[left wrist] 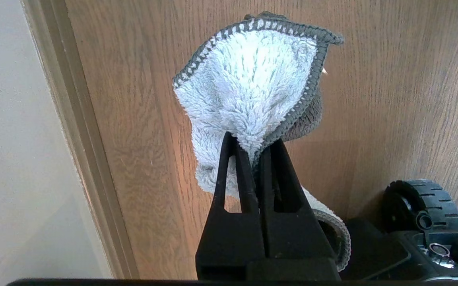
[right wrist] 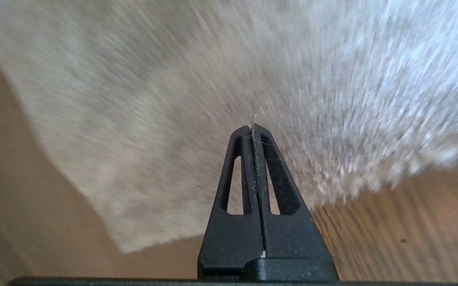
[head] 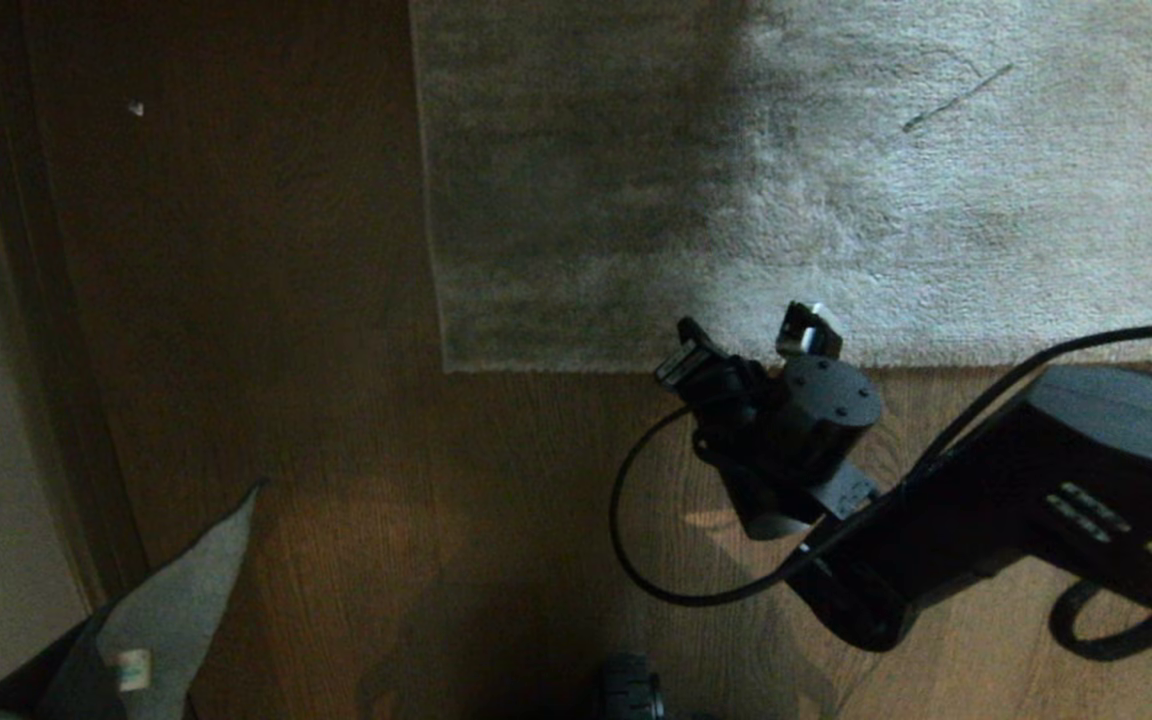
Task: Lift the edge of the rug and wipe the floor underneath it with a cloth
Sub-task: Lay down the carpet, then put down the rag
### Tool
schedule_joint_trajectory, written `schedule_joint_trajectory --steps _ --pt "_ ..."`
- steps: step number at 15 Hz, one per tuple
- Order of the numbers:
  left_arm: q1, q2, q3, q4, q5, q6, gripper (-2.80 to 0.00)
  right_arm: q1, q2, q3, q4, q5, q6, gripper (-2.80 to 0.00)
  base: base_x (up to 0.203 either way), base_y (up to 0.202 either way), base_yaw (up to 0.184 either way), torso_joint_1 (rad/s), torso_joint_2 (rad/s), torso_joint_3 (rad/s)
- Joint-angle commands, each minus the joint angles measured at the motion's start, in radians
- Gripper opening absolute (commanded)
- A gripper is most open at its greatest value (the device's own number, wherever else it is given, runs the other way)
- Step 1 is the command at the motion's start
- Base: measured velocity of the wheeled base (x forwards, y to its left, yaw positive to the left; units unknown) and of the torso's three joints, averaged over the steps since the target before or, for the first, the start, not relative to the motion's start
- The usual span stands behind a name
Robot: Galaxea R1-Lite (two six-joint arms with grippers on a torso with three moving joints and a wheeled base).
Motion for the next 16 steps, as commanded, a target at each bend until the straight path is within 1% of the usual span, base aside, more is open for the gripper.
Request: schedule_joint_trajectory --steps 1,6,11,12,16 --pt "0.000 0.000 0.000 0.000 0.000 0.000 -2.80 0.000 -0.130 0.112 -0.049 0.014 -0.002 -2.80 0.000 0.000 0.000 0.000 0.00 0.000" --pt "0.000 0.000 0.000 0.000 0.000 0.000 -2.80 -0.001 -0.283 0.390 -0.049 0.103 -0.110 -2.80 0.000 0.000 0.000 0.000 0.00 0.000" --pt "0.000 0.000 0.000 0.000 0.000 0.000 -2.80 -0.016 -0.441 0.628 -0.049 0.112 -0.194 -2.80 0.000 0.000 0.000 0.000 0.00 0.000" --pt "0.000 0.000 0.000 0.000 0.000 0.000 -2.80 -0.035 -0.474 0.670 -0.049 0.112 -0.206 -2.80 0.000 0.000 0.000 0.000 0.00 0.000" --pt "0.000 0.000 0.000 0.000 0.000 0.000 -2.80 -0.217 -0.612 0.803 -0.049 0.112 -0.263 -2.80 0.000 0.000 0.000 0.000 0.00 0.000"
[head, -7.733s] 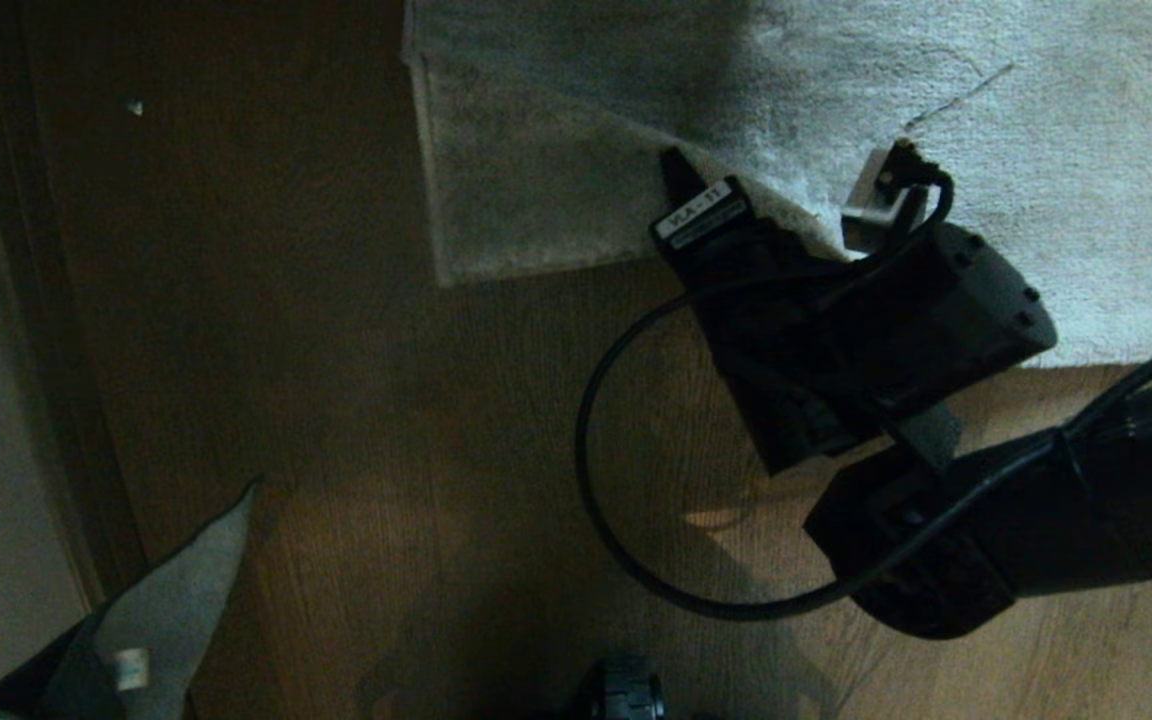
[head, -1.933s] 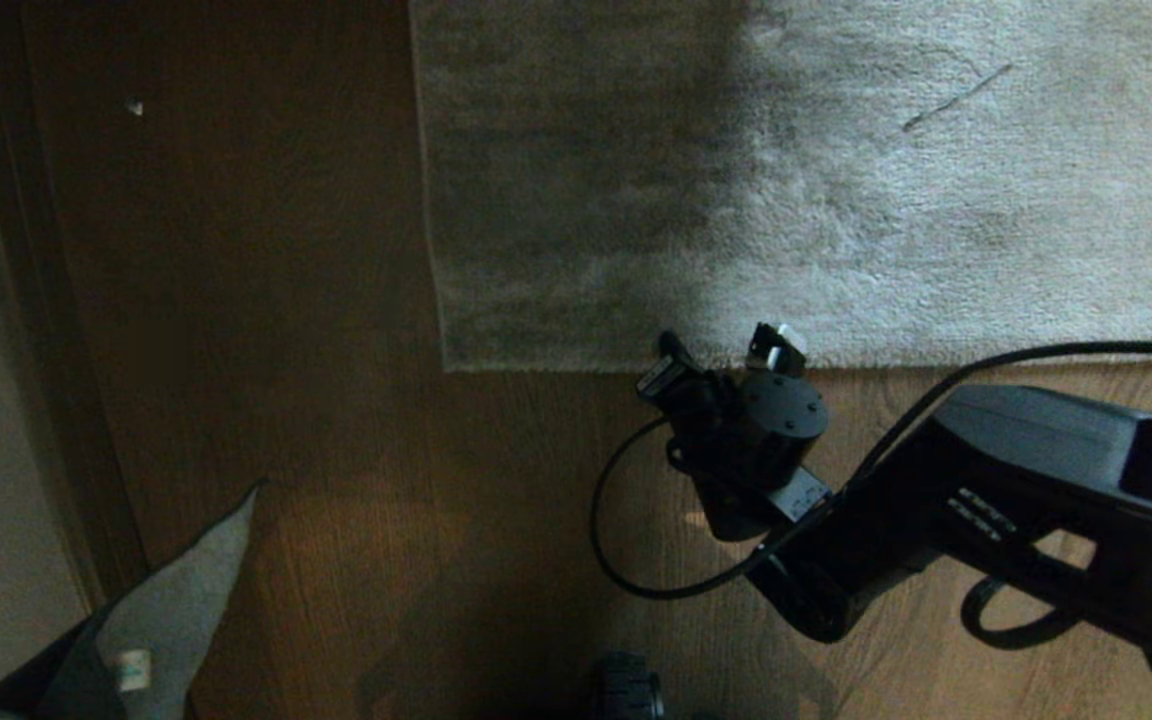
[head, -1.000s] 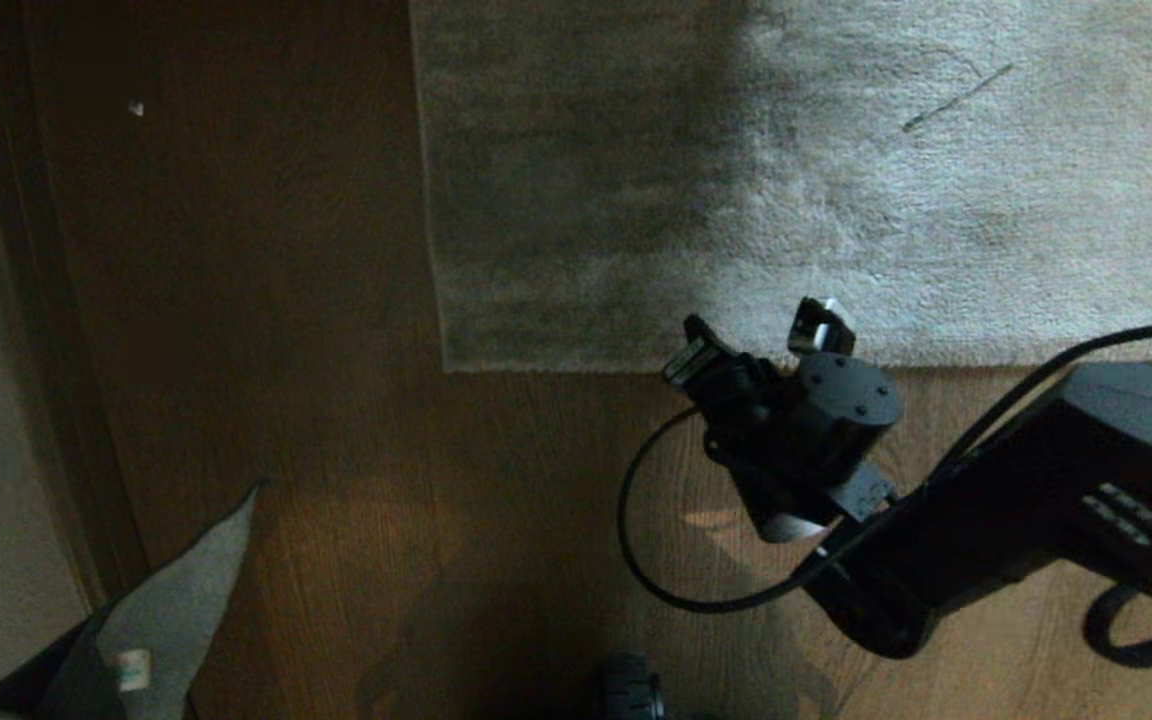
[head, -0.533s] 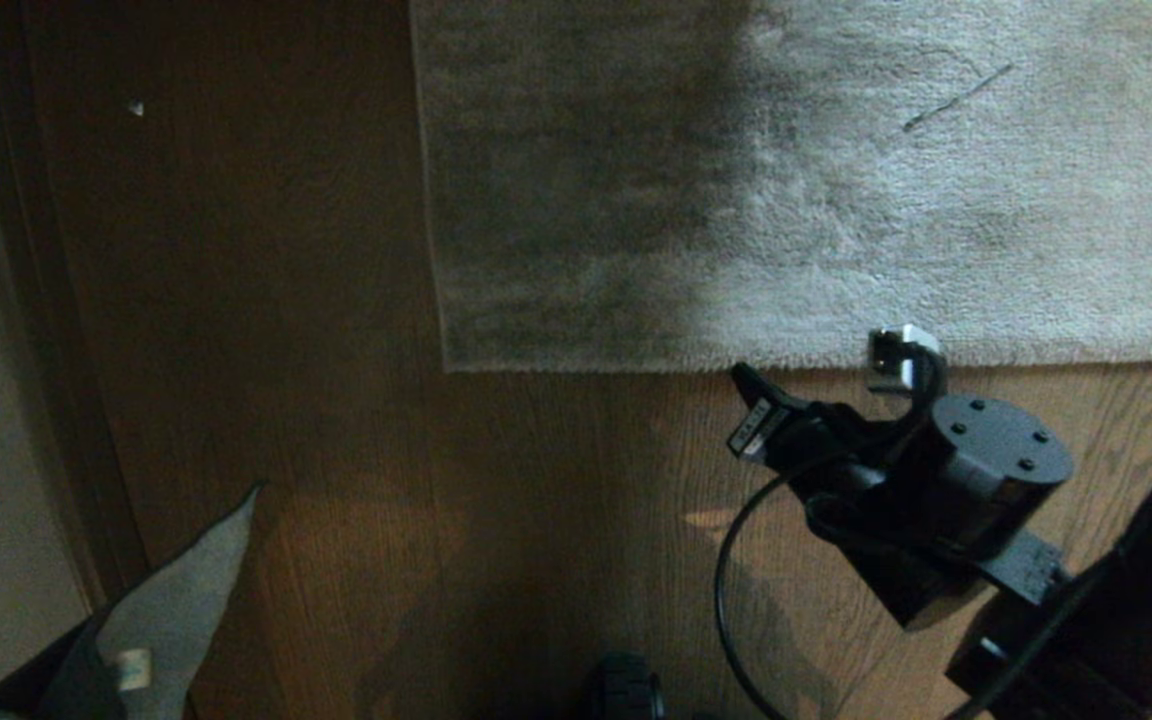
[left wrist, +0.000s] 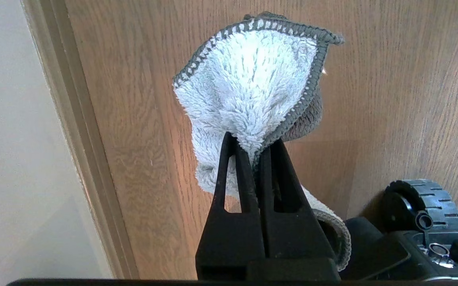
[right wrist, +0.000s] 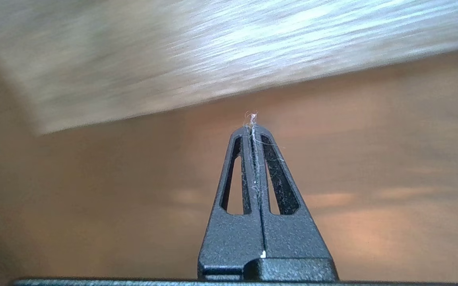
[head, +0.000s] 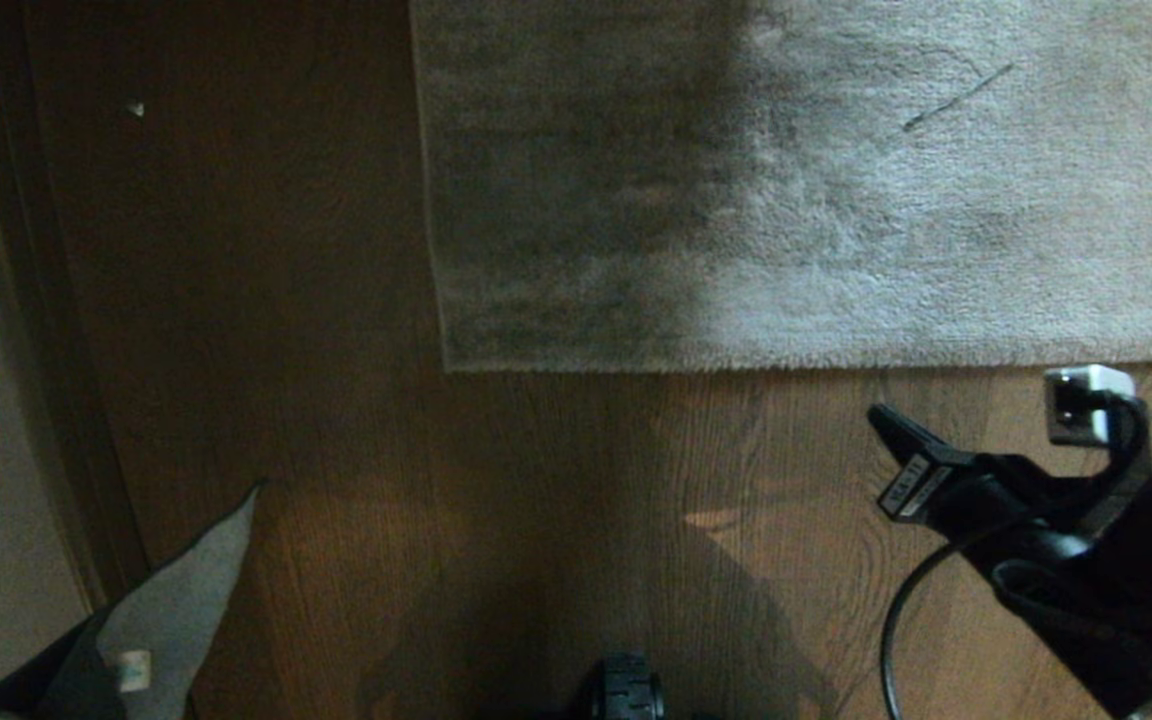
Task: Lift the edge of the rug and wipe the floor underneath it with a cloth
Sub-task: Put down the rag
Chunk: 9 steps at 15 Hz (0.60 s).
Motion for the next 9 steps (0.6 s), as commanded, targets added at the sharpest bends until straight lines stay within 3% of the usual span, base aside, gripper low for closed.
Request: schedule_joint_trajectory --steps 1,4,9 --pt "0.000 0.000 0.000 0.000 0.000 0.000 -2.80 -0.115 -0.124 0.085 -0.048 -0.002 -0.033 -2.80 0.000 0.000 0.000 0.000 0.00 0.000" --pt "0.000 0.000 0.000 0.000 0.000 0.000 -2.80 -0.267 -0.233 0.167 -0.048 -0.001 -0.084 -2.80 0.000 0.000 0.000 0.000 0.00 0.000" --pt "0.000 0.000 0.000 0.000 0.000 0.000 -2.80 -0.458 -0.387 0.185 -0.040 0.002 -0.115 -2.80 0.000 0.000 0.000 0.000 0.00 0.000"
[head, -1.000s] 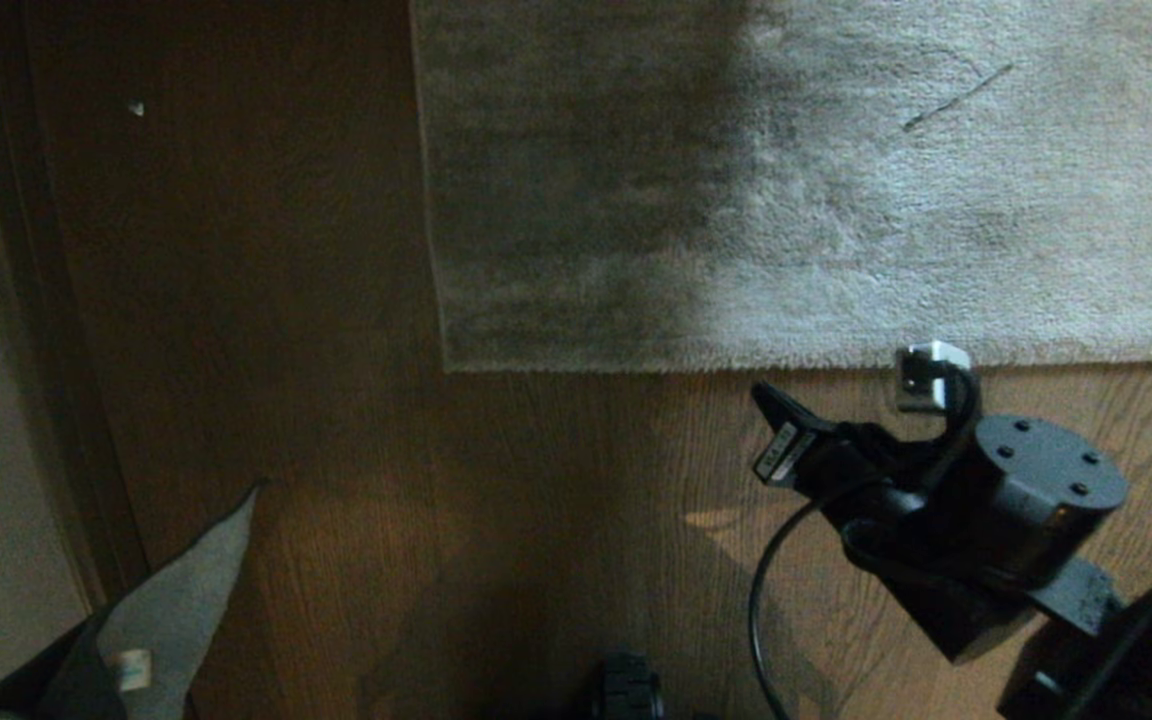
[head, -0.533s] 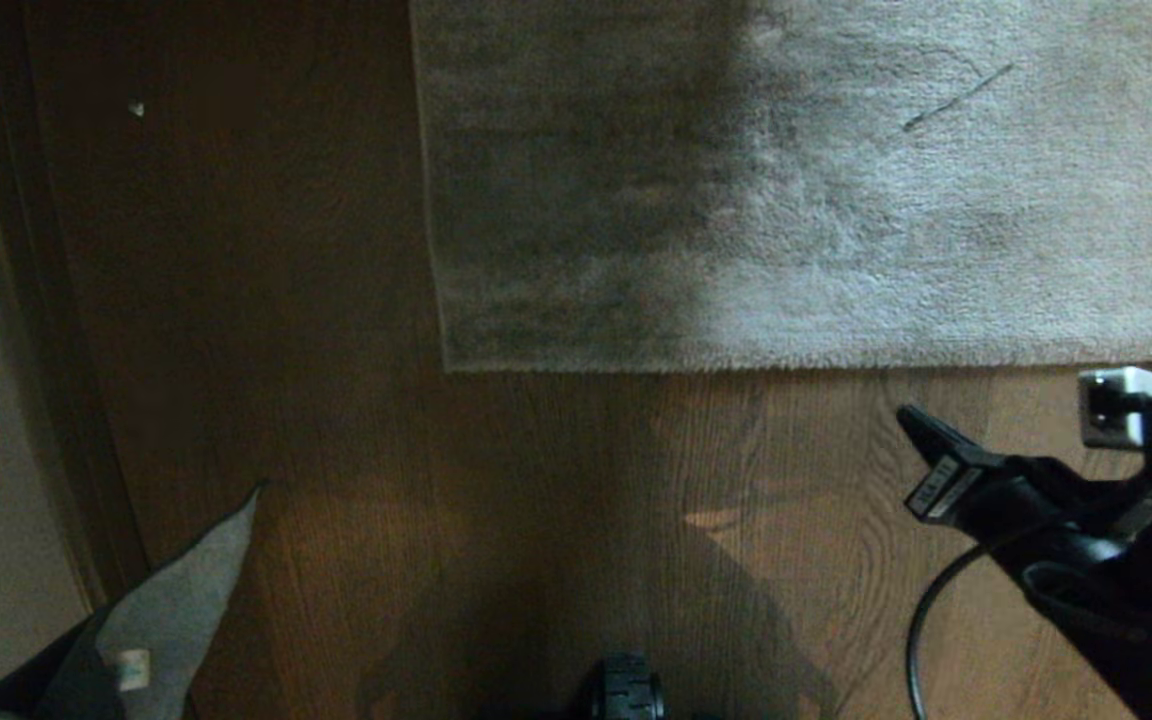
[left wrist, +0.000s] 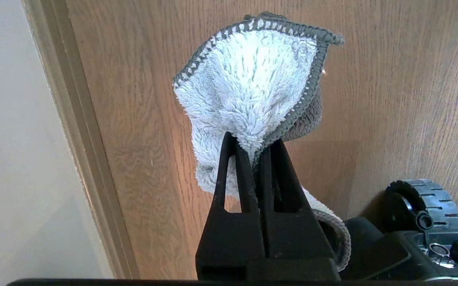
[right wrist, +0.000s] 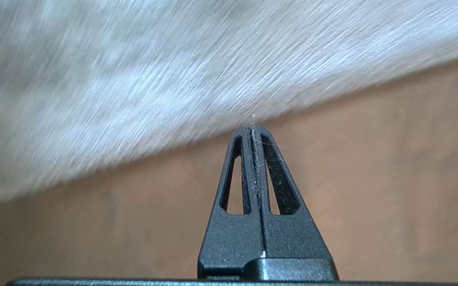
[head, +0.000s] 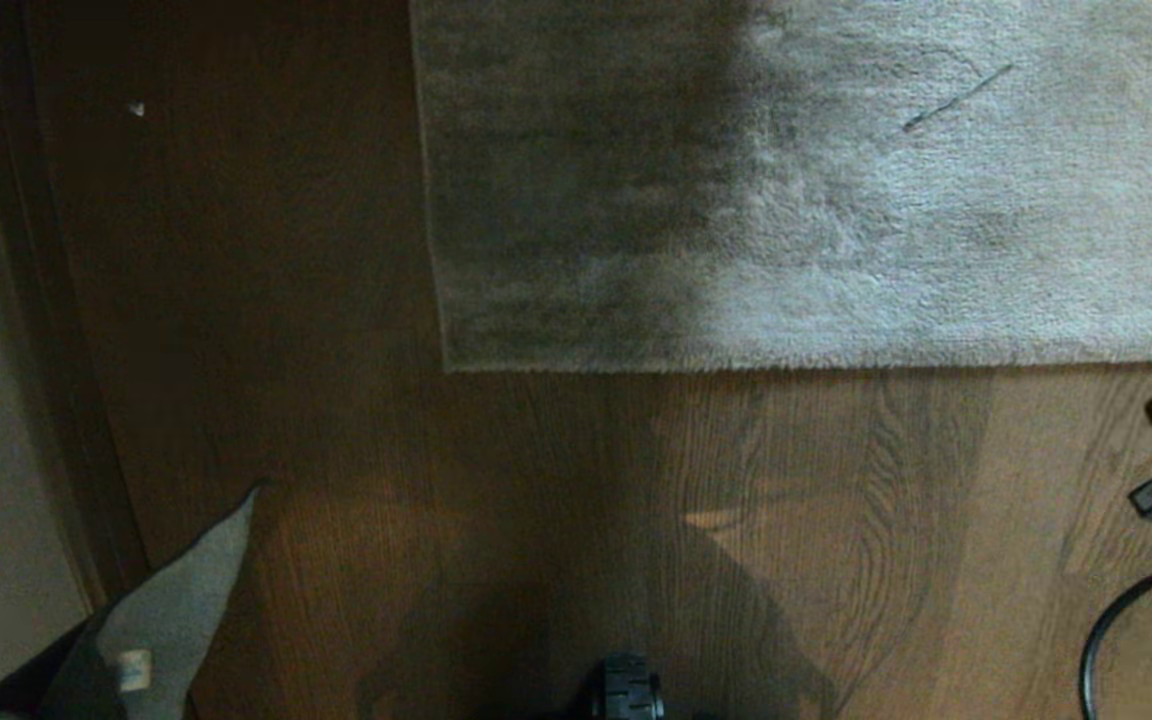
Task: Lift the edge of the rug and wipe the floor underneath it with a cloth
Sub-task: Put down the rag
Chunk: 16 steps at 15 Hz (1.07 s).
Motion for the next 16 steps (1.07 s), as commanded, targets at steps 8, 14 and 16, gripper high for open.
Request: schedule_joint_trajectory --steps 8,14,16 --pt "0.001 0.000 0.000 0.000 0.000 0.000 -2.80 -0.137 -0.282 0.003 0.079 0.034 -0.005 -2.80 0.000 0.000 0.000 0.000 0.00 0.000" --pt "0.000 0.000 0.000 0.000 0.000 0.000 -2.80 -0.132 -0.579 0.003 0.395 0.113 -0.004 -2.80 0.000 0.000 0.000 0.000 0.00 0.000" --pt "0.000 0.000 0.000 0.000 0.000 0.000 -2.80 -0.130 -0.753 0.002 0.571 0.183 -0.005 -2.80 0.000 0.000 0.000 0.000 0.00 0.000"
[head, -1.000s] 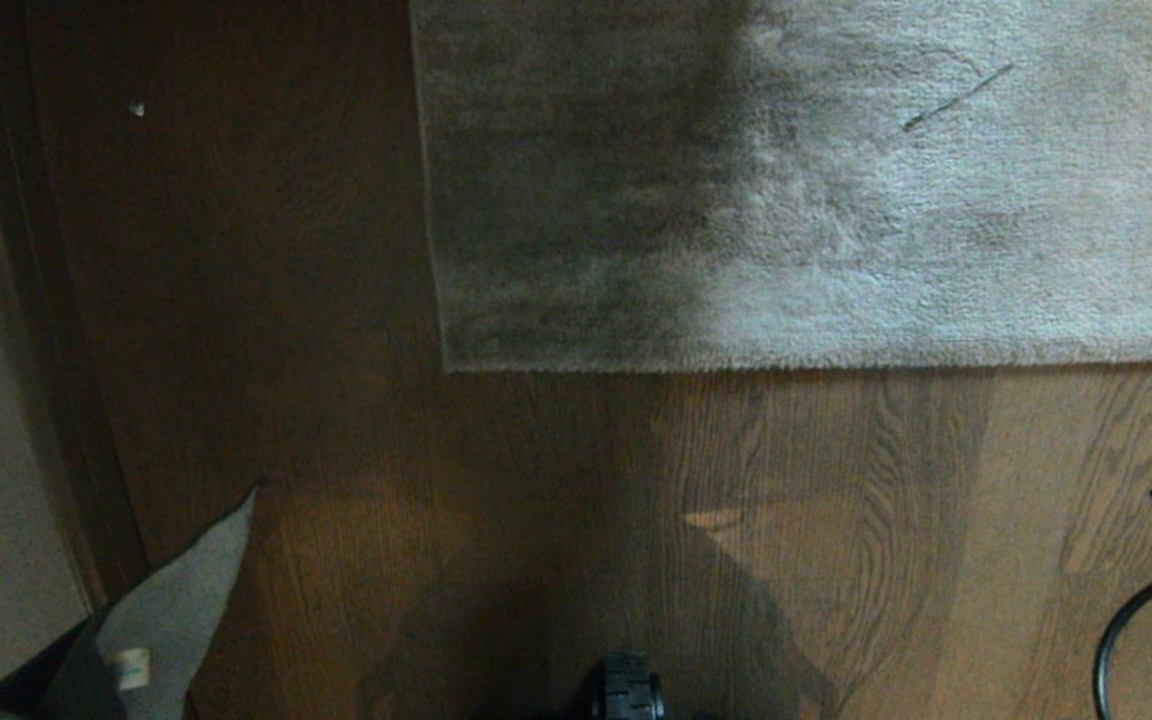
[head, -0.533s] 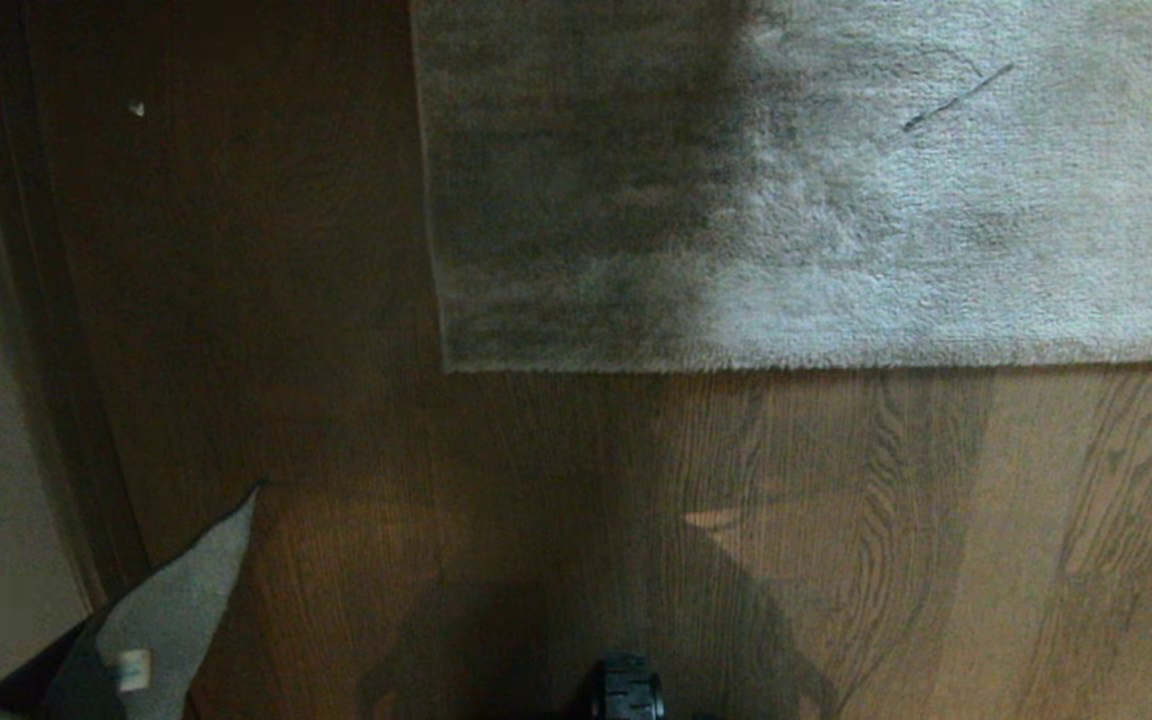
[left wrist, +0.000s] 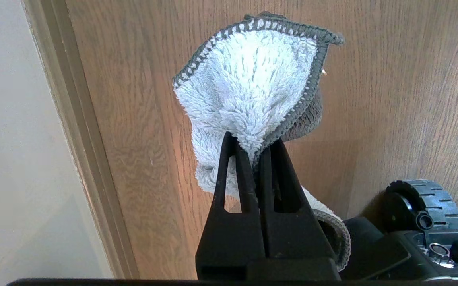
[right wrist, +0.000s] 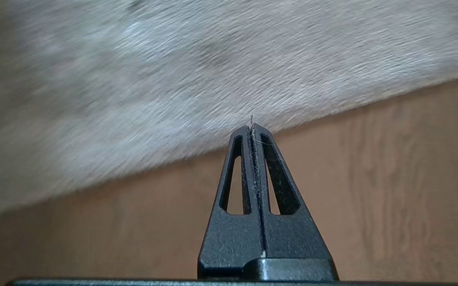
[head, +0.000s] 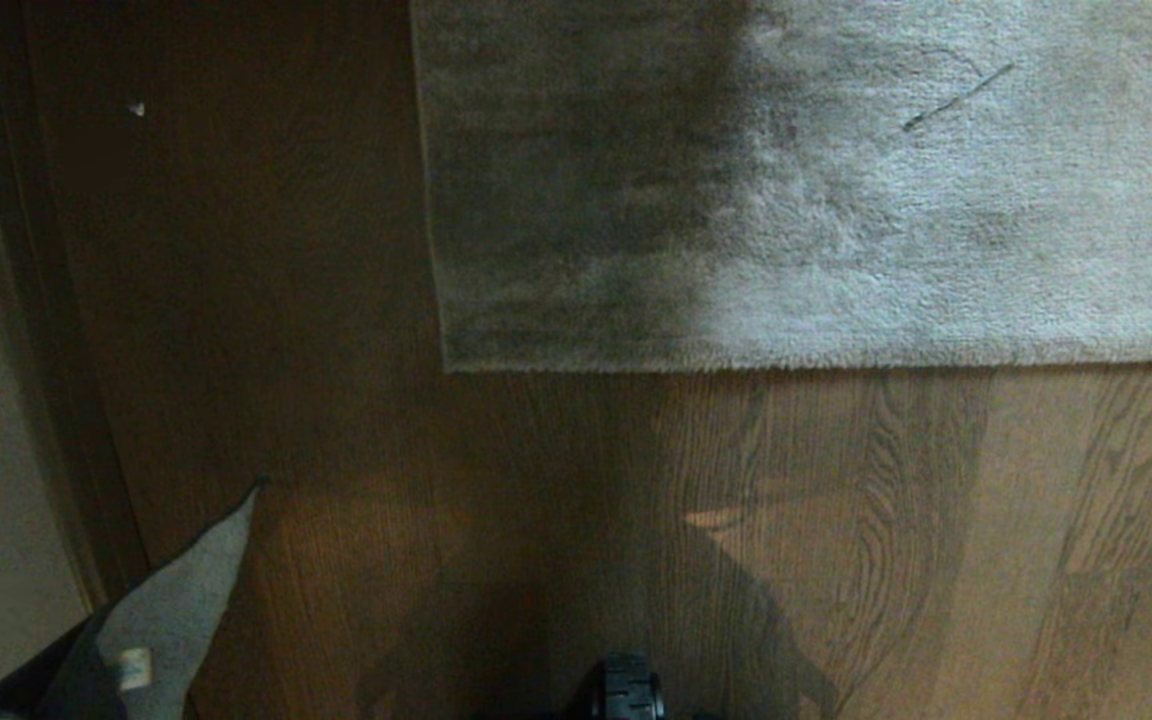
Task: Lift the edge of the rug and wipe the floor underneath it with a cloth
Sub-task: Put down the rag
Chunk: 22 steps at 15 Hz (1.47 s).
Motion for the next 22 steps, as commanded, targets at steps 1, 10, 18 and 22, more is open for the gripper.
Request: schedule_joint_trajectory --steps 1,10,18,22 --pt "0.000 0.000 0.000 0.000 0.000 0.000 -2.80 0.003 -0.281 -0.004 0.219 0.056 0.000 -2.80 0.000 0.000 0.000 0.000 0.00 0.000" --pt "0.000 0.000 0.000 0.000 0.000 0.000 -2.80 -0.016 -0.735 0.000 0.911 0.163 -0.070 -2.80 0.000 0.000 0.000 0.000 0.00 0.000" --pt "0.000 0.000 0.000 0.000 0.000 0.000 -2.80 -0.019 -0.752 -0.003 1.065 0.177 -0.192 -2.80 0.000 0.000 0.000 0.000 0.00 0.000" --pt "0.000 0.000 0.000 0.001 0.000 0.000 -2.80 -0.019 -0.752 0.000 1.054 0.181 -0.198 -2.80 0.000 0.000 0.000 0.000 0.00 0.000"
